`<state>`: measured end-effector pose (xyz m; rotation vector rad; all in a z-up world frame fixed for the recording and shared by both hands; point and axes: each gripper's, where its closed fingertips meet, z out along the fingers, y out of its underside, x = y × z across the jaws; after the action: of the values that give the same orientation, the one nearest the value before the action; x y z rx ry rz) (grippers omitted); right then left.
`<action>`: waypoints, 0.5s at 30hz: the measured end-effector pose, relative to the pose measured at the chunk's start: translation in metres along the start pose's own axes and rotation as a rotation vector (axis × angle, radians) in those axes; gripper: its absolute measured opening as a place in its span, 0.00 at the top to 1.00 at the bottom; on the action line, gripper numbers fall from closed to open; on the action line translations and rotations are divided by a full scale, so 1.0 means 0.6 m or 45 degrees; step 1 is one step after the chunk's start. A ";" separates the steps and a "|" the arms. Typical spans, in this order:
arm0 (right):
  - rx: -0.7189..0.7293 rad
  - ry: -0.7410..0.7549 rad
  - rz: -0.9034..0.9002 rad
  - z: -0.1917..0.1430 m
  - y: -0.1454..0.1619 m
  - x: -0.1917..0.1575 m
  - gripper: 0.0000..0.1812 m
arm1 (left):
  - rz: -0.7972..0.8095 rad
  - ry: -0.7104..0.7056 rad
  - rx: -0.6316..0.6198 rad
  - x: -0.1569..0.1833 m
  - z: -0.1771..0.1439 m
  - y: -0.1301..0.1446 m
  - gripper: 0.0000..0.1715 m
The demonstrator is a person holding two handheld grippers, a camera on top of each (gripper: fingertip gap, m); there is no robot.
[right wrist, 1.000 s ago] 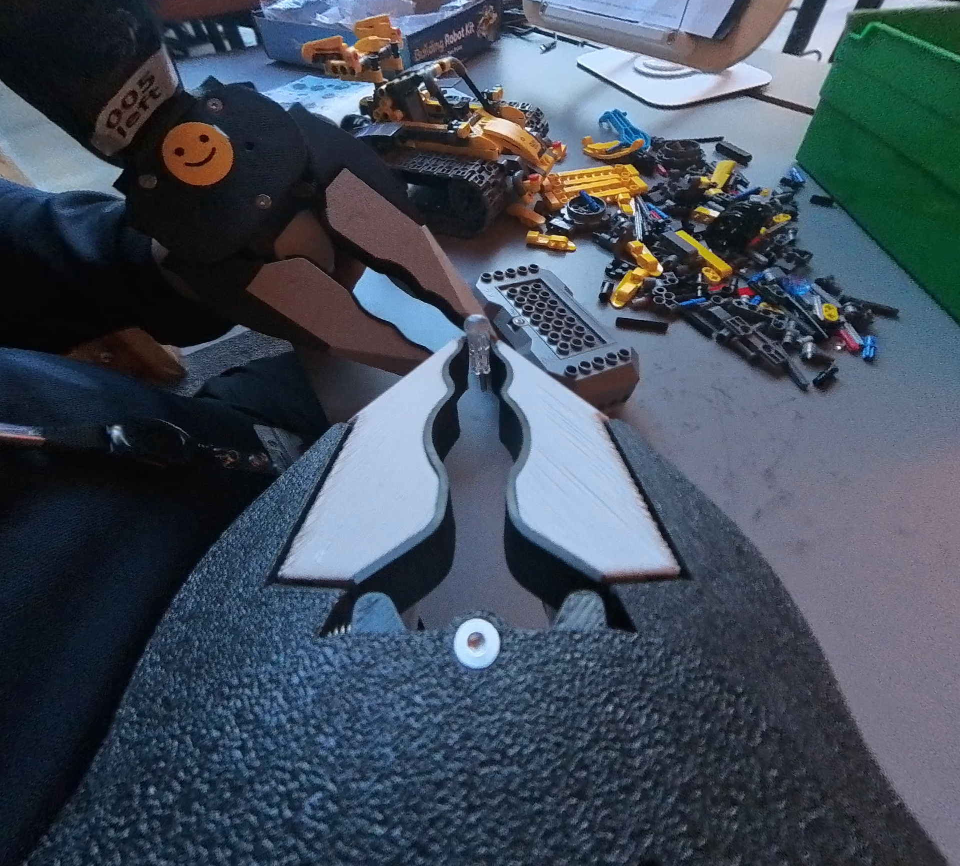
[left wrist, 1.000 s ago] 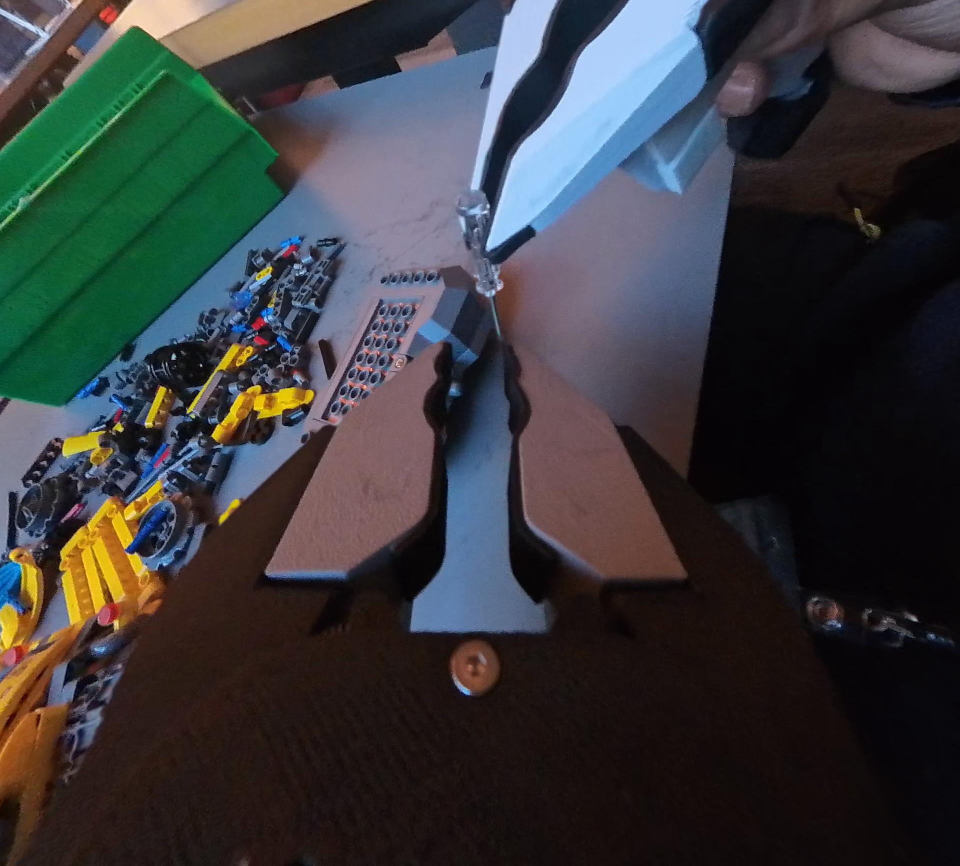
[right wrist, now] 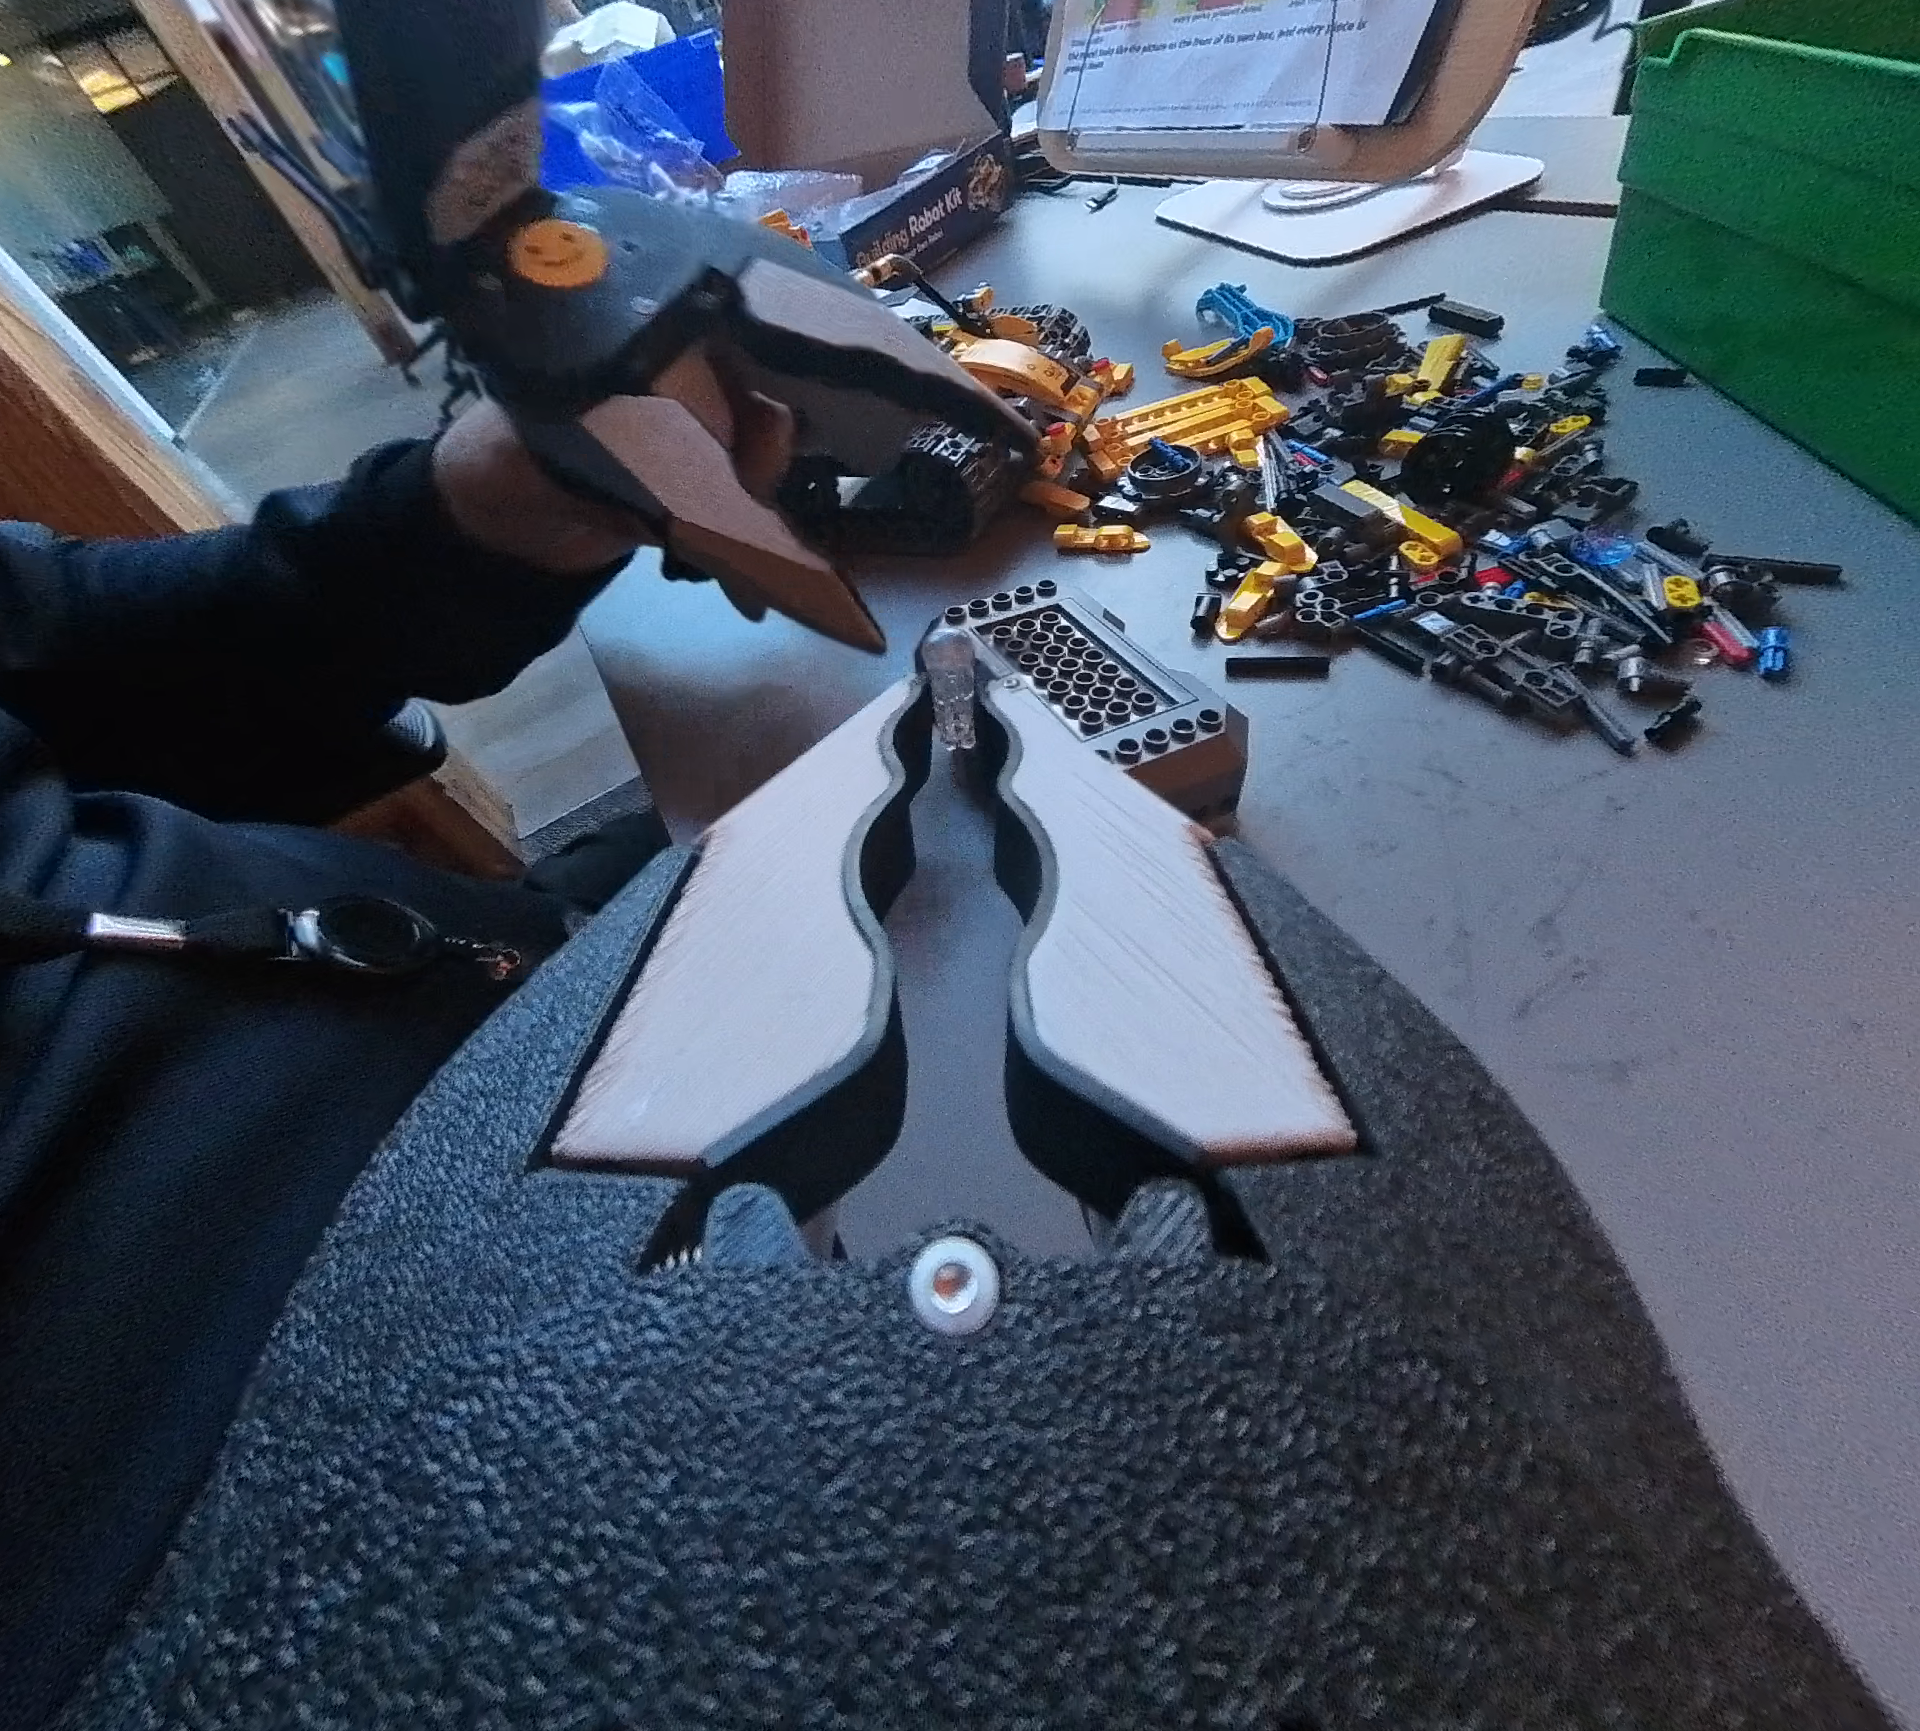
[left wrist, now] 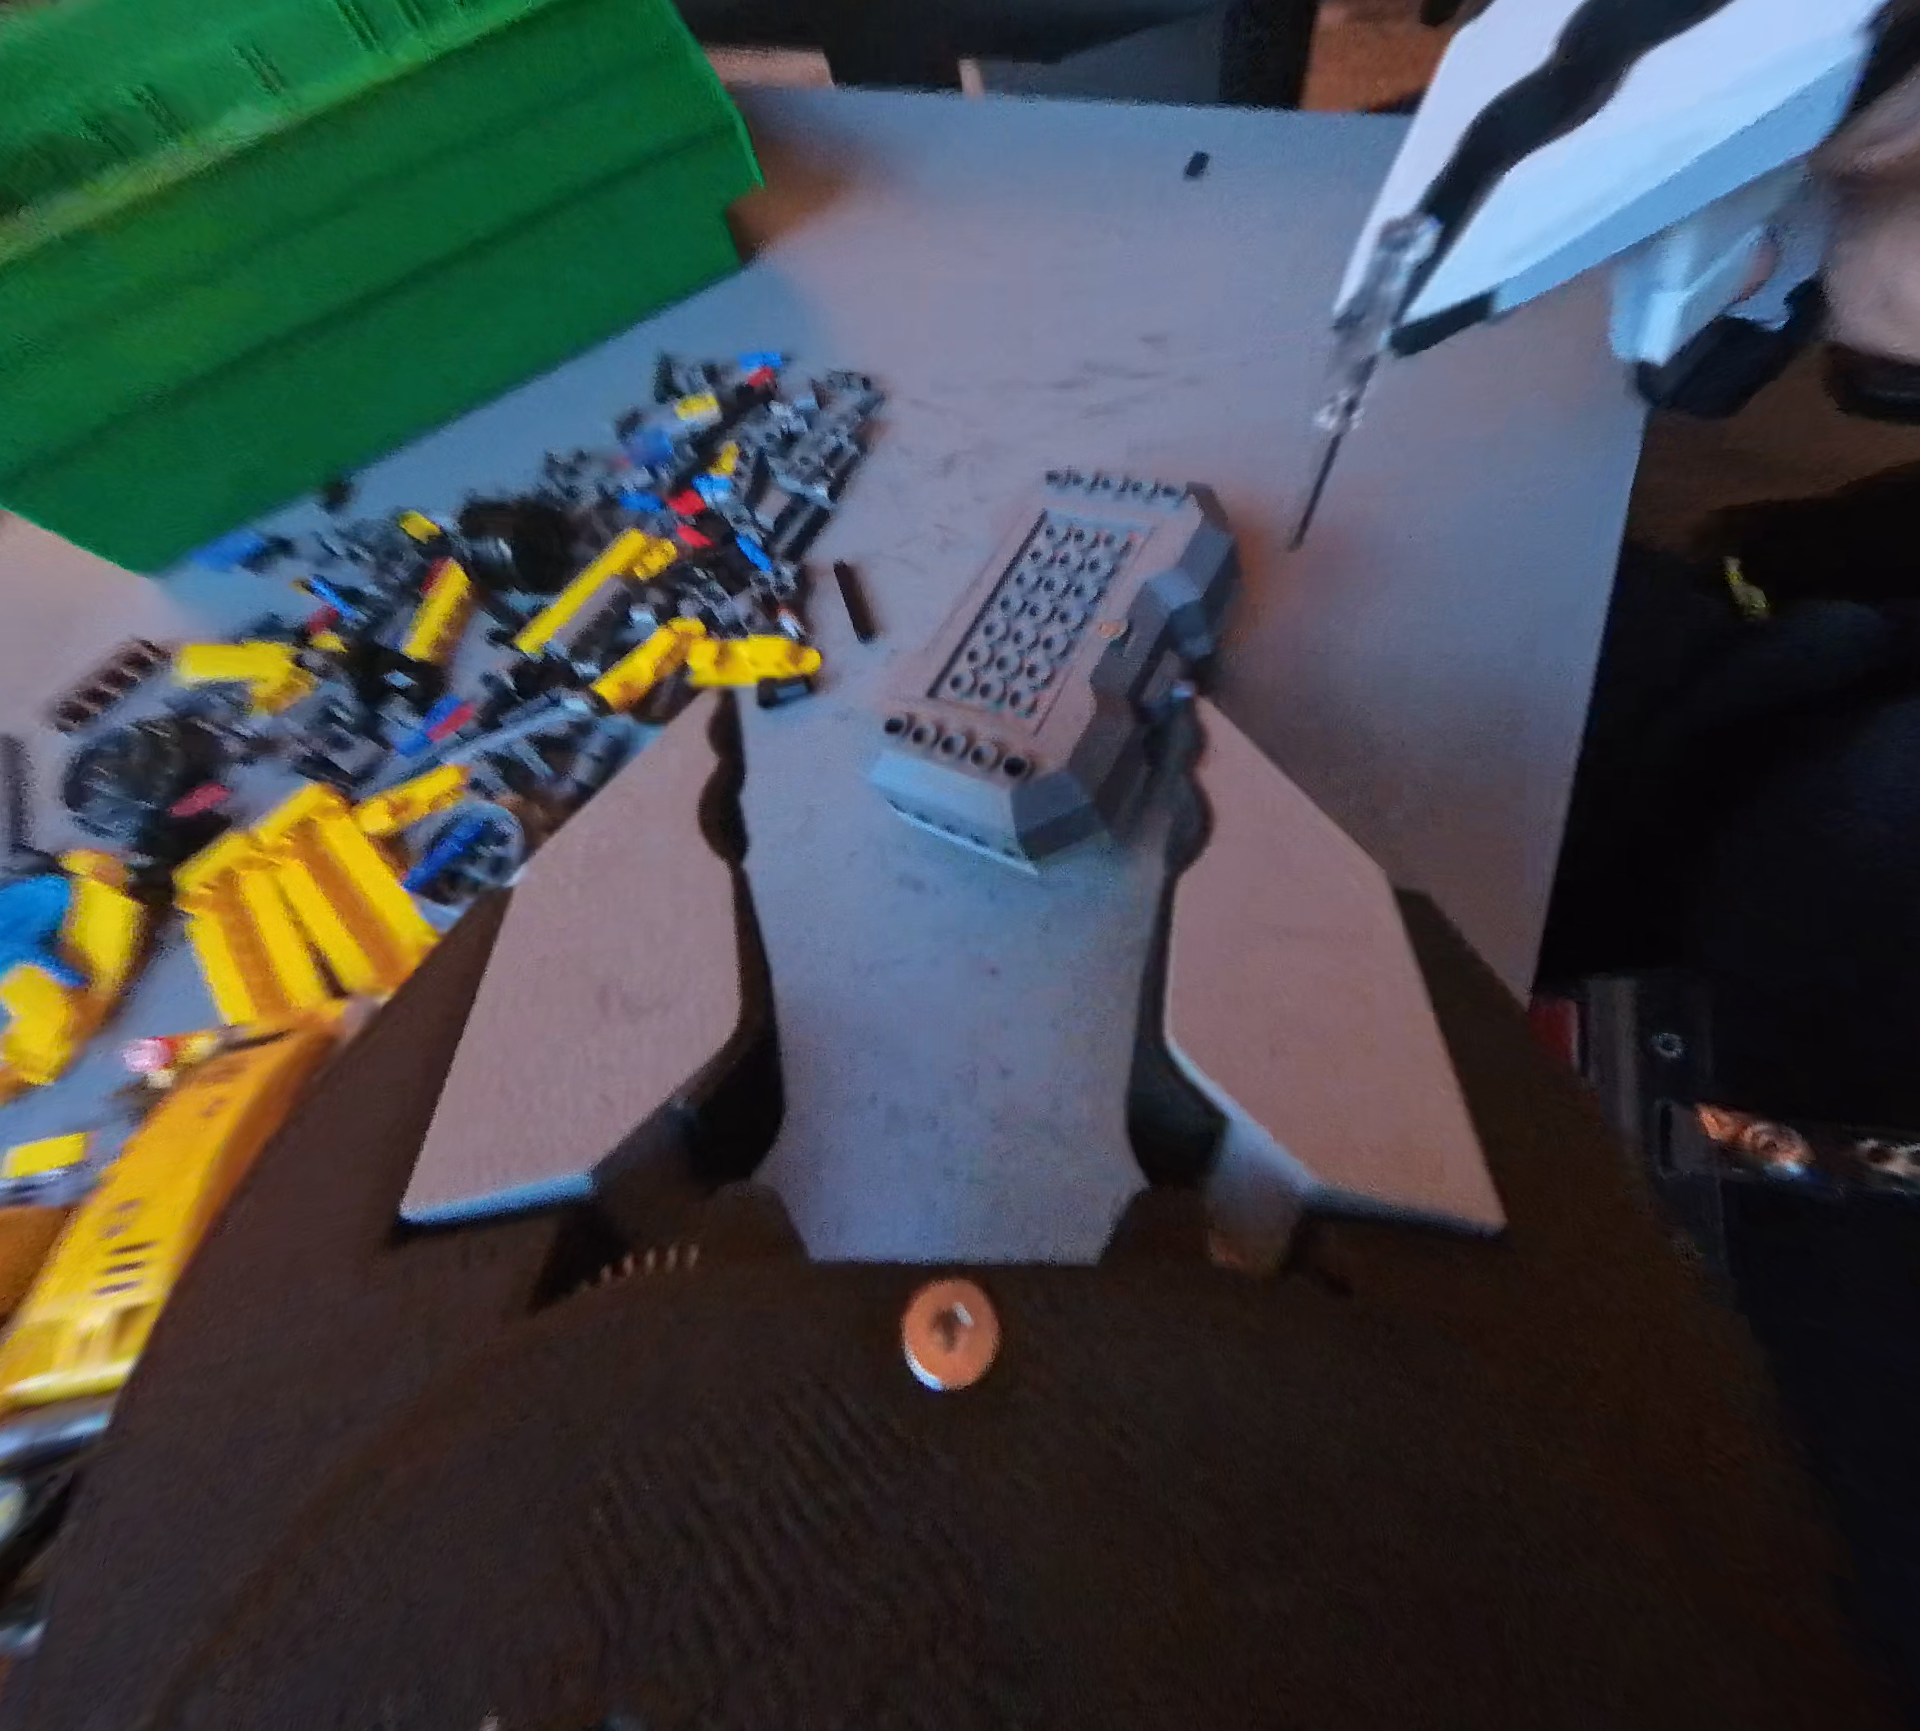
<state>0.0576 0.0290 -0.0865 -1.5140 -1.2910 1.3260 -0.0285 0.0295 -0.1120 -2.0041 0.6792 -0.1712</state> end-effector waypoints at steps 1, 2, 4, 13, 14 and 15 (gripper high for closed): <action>0.003 -0.009 0.007 0.001 -0.001 -0.001 0.96 | -0.064 0.063 -0.035 0.000 0.009 0.013 0.50; 0.005 -0.018 0.008 0.001 -0.004 -0.003 0.96 | -0.129 0.140 -0.063 0.006 0.017 0.024 0.45; 0.003 -0.020 -0.006 0.001 -0.009 -0.003 0.96 | -0.197 0.236 -0.055 0.013 0.027 0.027 0.43; -0.112 -0.085 -0.095 0.035 -0.027 0.005 0.96 | -0.127 0.335 -0.096 0.028 0.056 0.043 0.60; -0.139 -0.088 -0.112 0.041 -0.024 0.008 0.96 | -0.113 0.326 -0.107 0.029 0.055 0.046 0.61; -0.160 -0.093 -0.121 0.046 -0.021 0.009 0.96 | -0.095 0.311 -0.106 0.031 0.054 0.047 0.62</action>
<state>0.0277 0.0347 -0.0813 -1.4810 -1.4986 1.2699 -0.0117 0.0341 -0.1551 -2.1099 0.7763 -0.4446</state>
